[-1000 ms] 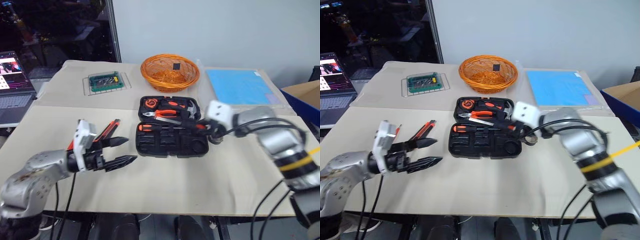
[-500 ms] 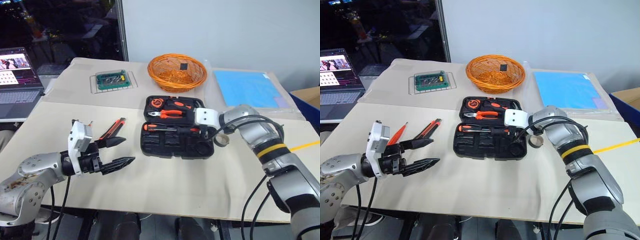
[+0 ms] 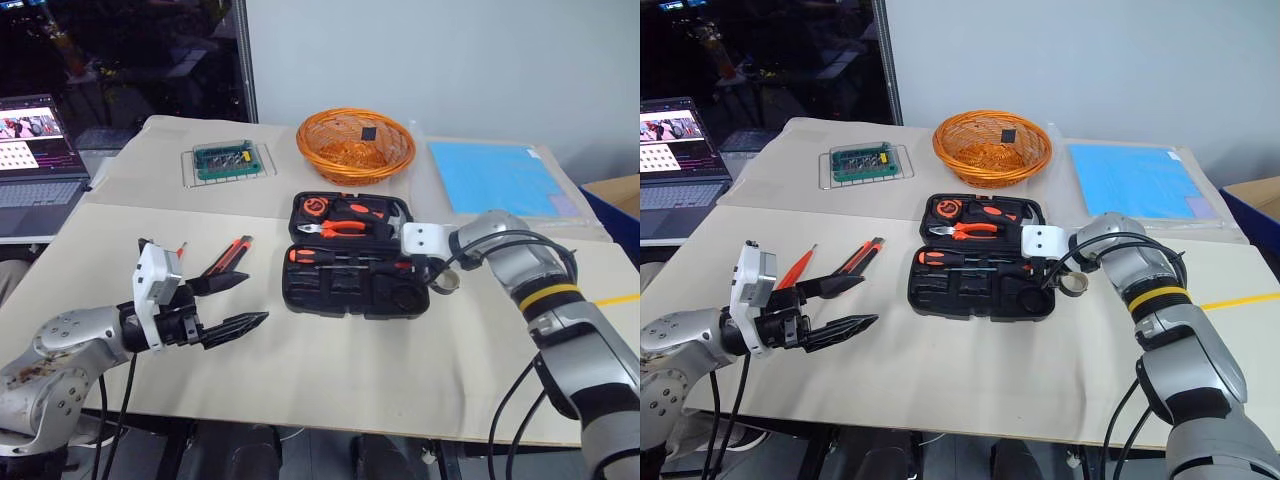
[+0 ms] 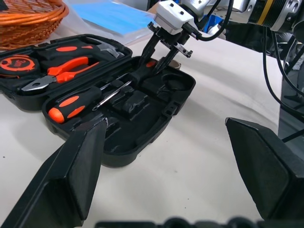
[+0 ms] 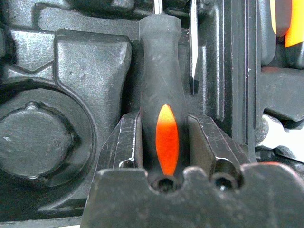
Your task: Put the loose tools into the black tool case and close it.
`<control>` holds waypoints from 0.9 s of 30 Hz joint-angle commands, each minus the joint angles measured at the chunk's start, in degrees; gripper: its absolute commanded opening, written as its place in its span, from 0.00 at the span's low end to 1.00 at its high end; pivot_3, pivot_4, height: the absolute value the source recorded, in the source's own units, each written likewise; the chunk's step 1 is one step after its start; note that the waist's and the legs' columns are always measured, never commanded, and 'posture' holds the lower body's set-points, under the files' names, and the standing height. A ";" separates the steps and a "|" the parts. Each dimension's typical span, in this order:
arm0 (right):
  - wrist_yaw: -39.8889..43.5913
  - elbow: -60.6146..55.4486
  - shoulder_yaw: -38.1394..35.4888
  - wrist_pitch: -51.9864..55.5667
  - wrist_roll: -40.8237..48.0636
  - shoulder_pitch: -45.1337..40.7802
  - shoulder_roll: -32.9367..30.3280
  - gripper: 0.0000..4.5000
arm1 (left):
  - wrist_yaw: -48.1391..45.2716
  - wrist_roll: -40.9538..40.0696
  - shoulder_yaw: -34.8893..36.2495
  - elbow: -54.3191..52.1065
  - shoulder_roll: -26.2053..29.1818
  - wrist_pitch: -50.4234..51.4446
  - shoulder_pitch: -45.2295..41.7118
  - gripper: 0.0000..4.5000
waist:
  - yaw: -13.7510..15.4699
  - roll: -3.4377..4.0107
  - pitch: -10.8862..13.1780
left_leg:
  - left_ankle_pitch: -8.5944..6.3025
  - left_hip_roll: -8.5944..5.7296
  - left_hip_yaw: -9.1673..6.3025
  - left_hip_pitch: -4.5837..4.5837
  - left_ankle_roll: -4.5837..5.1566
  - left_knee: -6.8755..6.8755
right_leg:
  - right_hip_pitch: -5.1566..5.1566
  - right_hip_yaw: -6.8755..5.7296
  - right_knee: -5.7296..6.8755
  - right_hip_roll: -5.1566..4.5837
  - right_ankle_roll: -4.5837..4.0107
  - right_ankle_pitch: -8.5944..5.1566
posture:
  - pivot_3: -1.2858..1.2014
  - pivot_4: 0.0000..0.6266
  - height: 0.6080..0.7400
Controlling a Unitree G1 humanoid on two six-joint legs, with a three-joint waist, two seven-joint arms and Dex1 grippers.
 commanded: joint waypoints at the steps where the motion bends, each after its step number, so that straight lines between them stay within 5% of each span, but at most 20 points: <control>1: 2.28 -1.78 -0.85 2.36 -0.14 1.15 0.60 0.59 | 0.03 -0.07 -0.24 -0.81 0.84 -1.62 -0.44 0.94 | 0.03 0.00 0.00 | 0.00 0.00 0.00 0.00 0.00 -0.02 | 0.00 -0.01 0.00 0.01 -0.01 -0.01 | 0.52 0.24 1.00; 3: 3.35 -5.21 -2.64 4.23 1.61 2.31 -0.02 0.72 | 0.08 0.05 -0.57 -0.53 0.79 -1.74 -0.72 0.94 | -0.03 0.00 0.00 | 0.00 0.01 0.00 0.01 -0.01 -0.04 | 0.00 -0.01 0.00 0.01 -0.01 -0.01 | 0.52 0.24 1.00; 11: 10.52 -23.31 -14.53 22.46 17.42 8.91 -2.36 0.72 | 1.12 1.09 -2.86 0.81 -0.17 -2.88 -1.97 0.94 | 0.02 0.01 0.01 | -0.02 0.01 0.00 -0.02 -0.03 -0.07 | -0.04 -0.01 0.01 0.01 -0.01 -0.01 | 0.52 0.24 1.00; 16: 3.99 -30.09 -19.22 30.57 21.40 12.34 -0.64 0.41 | 1.28 1.46 -3.44 2.22 -0.34 -3.91 -2.34 0.94 | -0.06 0.01 0.01 | -0.02 0.02 0.00 -0.01 -0.04 -0.04 | -0.03 -0.01 0.01 0.01 -0.01 -0.01 | 0.52 0.24 1.00; 21: -14.74 -38.49 -19.92 31.71 16.73 19.61 7.35 0.02 | 1.33 2.43 -2.15 3.49 -0.16 -5.30 -1.17 0.94 | -0.31 0.00 0.00 | -0.03 0.05 0.02 -0.01 -0.04 -0.07 | -0.08 -0.01 0.02 0.05 -0.04 -0.01 | 0.52 0.24 1.00; 27: -20.28 -38.96 -9.52 26.84 6.12 26.72 7.97 0.01 | 2.52 3.92 -1.17 4.10 -0.32 -7.39 0.90 0.94 | -0.05 0.01 -0.01 | -0.04 0.02 0.04 -0.07 -0.06 -0.06 | -0.13 0.00 0.02 0.01 -0.03 -0.02 | 0.52 0.24 1.00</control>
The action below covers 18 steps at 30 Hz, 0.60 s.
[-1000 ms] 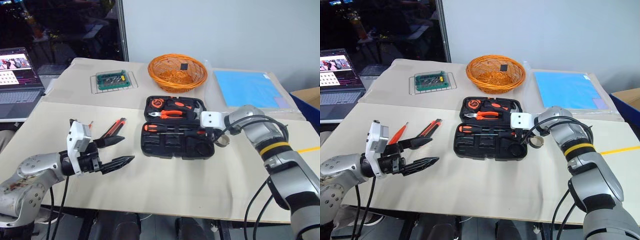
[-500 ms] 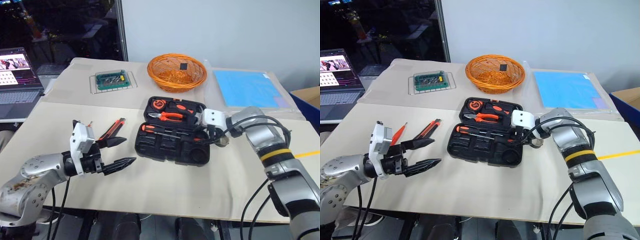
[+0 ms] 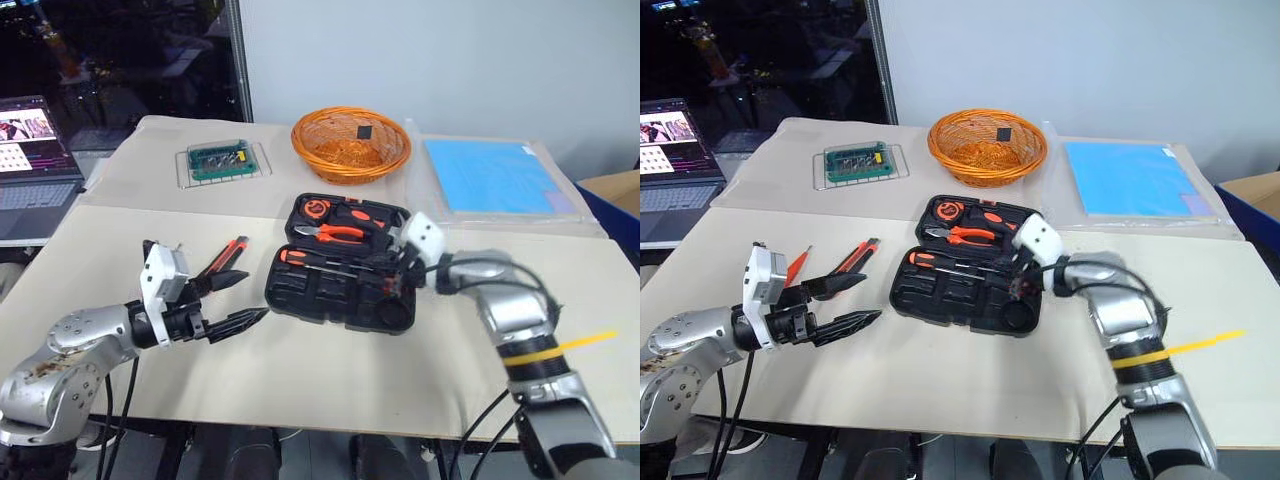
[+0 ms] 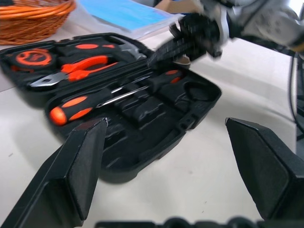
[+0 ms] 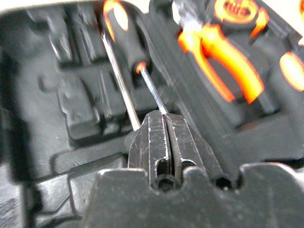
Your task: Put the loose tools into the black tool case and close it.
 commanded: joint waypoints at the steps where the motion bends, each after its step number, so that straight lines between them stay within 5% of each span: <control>1: -0.55 0.41 6.37 -3.45 -6.45 1.72 -2.15 0.01 | 0.67 0.71 1.83 -0.41 -0.07 -2.47 0.46 0.94 | -0.03 -0.04 -0.04 | 0.00 0.01 0.01 0.03 0.00 0.00 | 0.02 0.00 0.00 0.00 0.00 0.00 | 0.52 0.24 1.00; 9: -2.78 1.80 6.19 -9.75 -9.19 0.06 -2.29 0.01 | 4.90 0.71 3.56 2.57 -1.94 -2.11 0.95 0.94 | -0.03 -0.46 -0.42 | -0.29 0.07 0.06 0.71 -0.46 -0.05 | 0.32 -0.02 -0.04 -0.02 -0.46 -0.25 | 0.52 0.24 1.00; 12: -1.80 -4.33 -4.18 -10.83 5.40 -0.40 2.85 0.01 | 11.20 3.49 3.79 4.79 -3.80 -2.30 -0.86 0.94 | -0.07 -0.47 -0.40 | -0.28 0.10 0.08 0.68 -0.46 -0.05 | 0.30 -0.01 -0.02 -0.01 -0.51 -0.19 | 0.52 0.24 1.00; 14: -0.36 -12.21 -10.80 -2.25 17.87 -1.79 4.83 0.01 | 16.37 6.06 3.99 8.37 -4.15 -1.15 -3.47 0.94 | -0.05 -0.39 -0.32 | -0.25 0.12 0.09 0.50 -0.40 -0.05 | 0.33 0.01 0.08 0.02 -0.37 -0.08 | 0.52 0.24 1.00; 18: 3.83 -24.81 -12.15 4.47 24.71 2.10 -0.66 0.28 | 22.77 7.83 3.68 13.63 -3.25 4.93 -9.60 0.94 | 0.48 -0.38 -0.30 | -0.03 0.10 0.02 0.30 -0.06 -0.03 | 0.19 -0.02 0.19 0.06 -0.05 0.00 | 0.52 0.24 1.00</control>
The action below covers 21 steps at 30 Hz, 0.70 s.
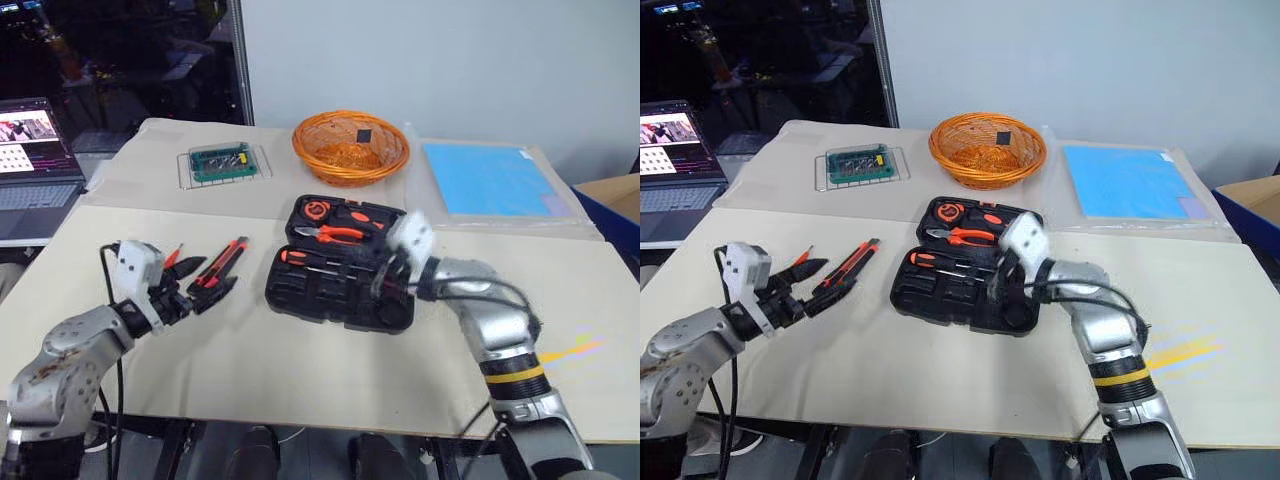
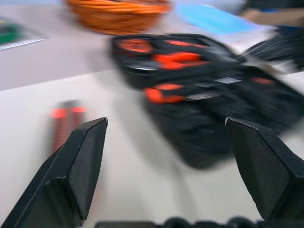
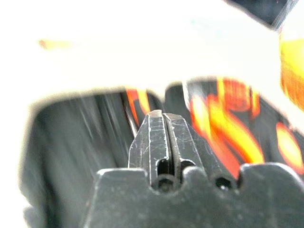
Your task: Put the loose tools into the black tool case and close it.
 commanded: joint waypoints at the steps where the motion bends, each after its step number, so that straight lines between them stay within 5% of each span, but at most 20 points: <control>1: 3.22 -11.05 -2.35 5.71 7.65 3.23 -4.32 0.33 | 4.79 2.00 0.84 3.82 2.06 4.82 -4.83 0.94 | 0.16 -0.12 -0.08 | -0.01 0.00 0.00 0.00 -0.02 -0.01 | 0.00 0.00 -0.04 0.00 0.02 -0.03 | 0.52 0.24 1.00; 10: 2.42 -25.16 -5.92 11.46 16.38 13.83 -11.38 0.99 | 6.57 11.61 -5.96 22.06 7.76 10.45 -16.48 0.94 | -0.19 -0.23 -0.09 | -0.11 0.00 0.02 -0.17 -0.15 -0.10 | -0.16 -0.03 -0.18 -0.03 -0.04 -0.11 | 0.52 0.24 1.00; 13: 0.43 -27.07 -5.94 11.99 16.35 15.01 -12.18 0.99 | 6.37 14.72 -9.47 26.28 7.54 11.08 -18.08 0.94 | -0.40 -0.24 -0.09 | -0.13 0.00 0.00 -0.16 -0.18 -0.11 | -0.17 -0.04 -0.18 -0.02 -0.05 -0.11 | 0.52 0.24 1.00; 17: -0.63 -27.94 -6.08 11.33 16.60 16.14 -13.00 1.00 | 6.04 16.18 -10.37 27.85 7.06 12.00 -17.26 0.72 | -0.38 -0.24 -0.09 | -0.19 0.01 0.01 -0.19 -0.29 -0.10 | -0.19 -0.04 -0.19 -0.02 -0.06 -0.11 | 0.52 0.24 1.00; 21: -0.56 -28.78 -6.91 10.58 17.71 17.66 -13.74 1.00 | 5.13 16.39 -9.51 26.87 6.46 10.57 -15.81 0.39 | -0.34 -0.24 -0.10 | -0.24 -0.01 0.01 -0.18 -0.36 -0.10 | -0.19 -0.03 -0.18 -0.04 -0.06 -0.12 | 0.52 0.24 1.00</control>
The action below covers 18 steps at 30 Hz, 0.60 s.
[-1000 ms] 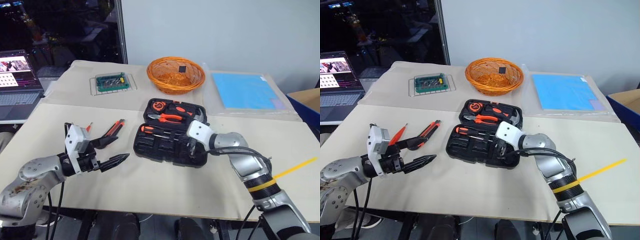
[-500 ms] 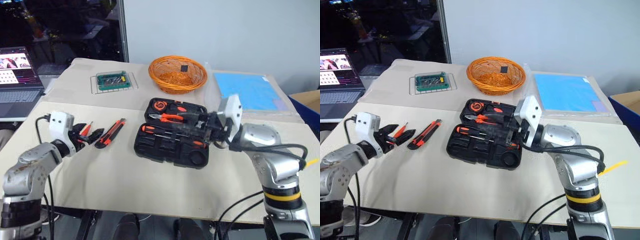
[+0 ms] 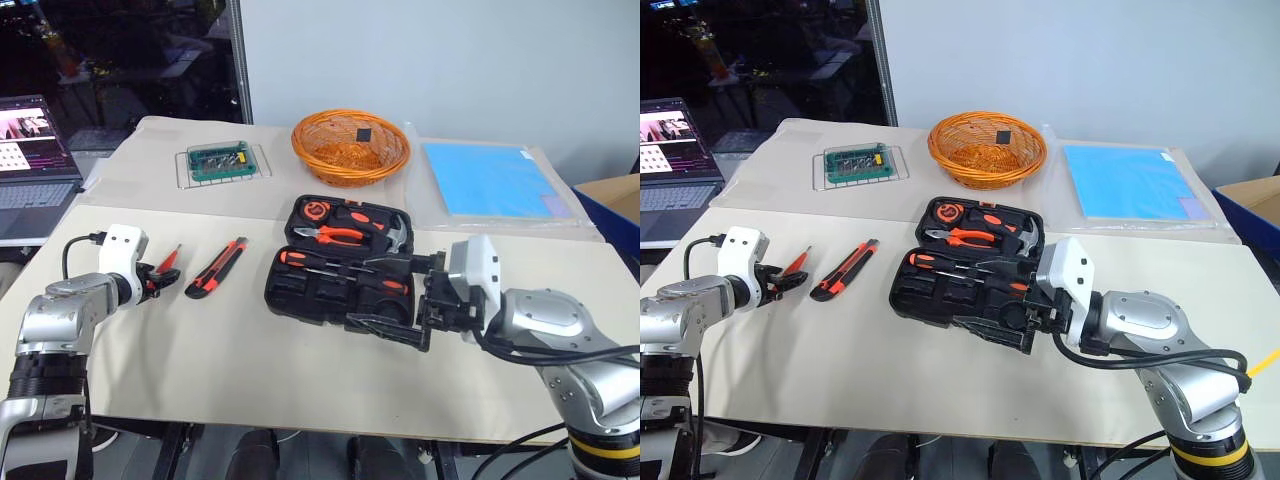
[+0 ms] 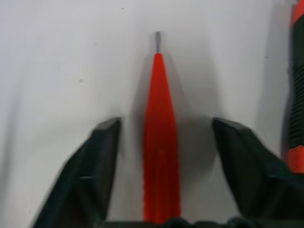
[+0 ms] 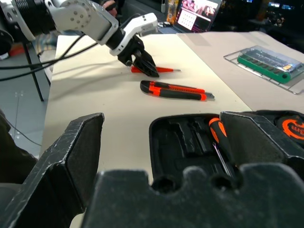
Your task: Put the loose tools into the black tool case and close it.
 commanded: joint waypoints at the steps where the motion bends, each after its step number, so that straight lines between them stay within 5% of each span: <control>1: 0.26 -2.33 -2.66 -1.73 1.81 1.38 -1.08 1.00 | -1.50 0.50 0.60 -0.77 -0.72 -1.75 1.84 0.33 | -0.01 0.00 0.00 | 0.00 0.00 0.00 0.00 0.00 0.00 | 0.00 0.00 0.00 0.00 0.00 0.00 | 0.52 0.24 1.00; 4: 0.85 -2.05 -3.05 -3.35 1.26 2.35 -1.64 1.00 | -6.35 -2.47 3.63 -4.00 -1.06 -7.35 3.17 0.10 | -0.03 0.00 0.00 | 0.00 0.00 0.00 0.01 -0.01 0.00 | 0.01 0.00 0.00 0.00 0.00 0.00 | 0.52 0.24 1.00; 8: 2.34 -2.00 -4.67 -6.17 0.22 4.82 -3.14 1.00 | -17.20 -9.87 7.57 -7.41 2.34 -6.65 -0.24 0.10 | 0.19 -0.08 0.05 | 0.00 0.01 -0.01 -0.08 0.00 0.01 | -0.04 0.00 0.00 -0.01 -0.01 0.00 | 0.52 0.24 1.00; 13: 2.06 -4.10 -10.54 -8.28 -0.57 12.84 -4.93 1.00 | -35.11 -10.02 -6.74 -11.47 5.85 -6.30 -10.02 0.10 | 1.57 -0.19 0.09 | -0.05 -0.03 -0.06 -0.22 -0.08 0.10 | -0.01 -0.12 -0.10 -0.03 -0.01 -0.07 | 0.52 0.24 1.00; 18: 0.63 -8.68 -19.94 -7.98 0.07 23.16 -5.43 1.00 | -41.49 2.13 -25.30 -3.72 -4.85 -15.49 -24.80 0.10 | 2.49 0.07 -0.04 | 0.13 -0.19 -0.11 -0.18 0.23 0.25 | 0.25 -0.07 -0.08 -0.07 0.09 -0.20 | 0.52 0.24 1.00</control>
